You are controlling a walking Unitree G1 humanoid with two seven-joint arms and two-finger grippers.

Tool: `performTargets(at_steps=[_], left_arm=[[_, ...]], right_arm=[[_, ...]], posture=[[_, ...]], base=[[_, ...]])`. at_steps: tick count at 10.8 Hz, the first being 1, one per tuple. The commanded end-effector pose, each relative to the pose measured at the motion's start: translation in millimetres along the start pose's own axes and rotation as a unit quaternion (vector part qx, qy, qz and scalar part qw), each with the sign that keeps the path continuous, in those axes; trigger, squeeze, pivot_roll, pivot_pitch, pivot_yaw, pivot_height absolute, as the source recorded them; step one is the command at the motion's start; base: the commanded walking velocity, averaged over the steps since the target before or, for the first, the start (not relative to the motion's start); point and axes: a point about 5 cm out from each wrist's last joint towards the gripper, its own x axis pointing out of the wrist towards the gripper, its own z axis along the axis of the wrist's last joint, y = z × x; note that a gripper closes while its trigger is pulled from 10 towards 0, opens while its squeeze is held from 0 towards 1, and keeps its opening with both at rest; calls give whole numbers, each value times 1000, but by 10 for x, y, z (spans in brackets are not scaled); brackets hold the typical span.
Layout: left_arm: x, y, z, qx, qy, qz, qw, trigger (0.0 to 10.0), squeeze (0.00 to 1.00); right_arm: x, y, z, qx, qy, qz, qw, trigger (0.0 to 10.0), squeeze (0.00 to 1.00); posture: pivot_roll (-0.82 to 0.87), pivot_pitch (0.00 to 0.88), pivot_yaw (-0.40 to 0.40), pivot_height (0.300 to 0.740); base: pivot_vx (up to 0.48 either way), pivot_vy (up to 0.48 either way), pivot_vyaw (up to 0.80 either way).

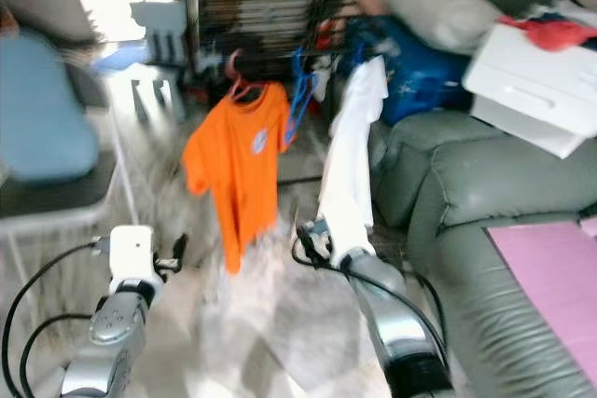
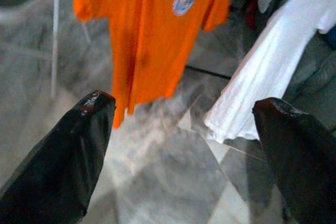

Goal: Hang hanger

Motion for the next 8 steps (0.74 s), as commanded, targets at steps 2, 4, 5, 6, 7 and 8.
performTargets(at_steps=[2,4,5,6,7,8], left_arm=[[72,-26,60,-6,-20,9,1000,10000,0],[76,-57,47,-12,-28,12,999,10000,0],[72,-62,33,-13,-31,8,999,10000,0],[90,-77,19,-6,-31,-6,999,10000,0],[112,-84,28,-1,-32,-11,999,10000,0],[145,-96,44,2,-35,-18,999,10000,0]], right_arm=[[83,-11,31,-3,-2,18,1000,10000,0],[109,-62,11,-1,-4,12,1000,10000,0],[114,-68,-4,0,-6,8,1000,10000,0],[109,-56,-33,5,-10,5,1000,10000,0],[96,-46,-62,7,-11,2,1000,10000,0],[81,-43,-102,12,-17,-6,1000,10000,0]], posture=[[45,0,-117,740],[45,0,-110,740],[36,0,-96,740],[21,0,-73,740],[13,0,-60,740],[-9,0,-29,740]], base=[[0,0,0],[0,0,0],[0,0,0],[0,0,0],[0,0,0],[0,0,488]])
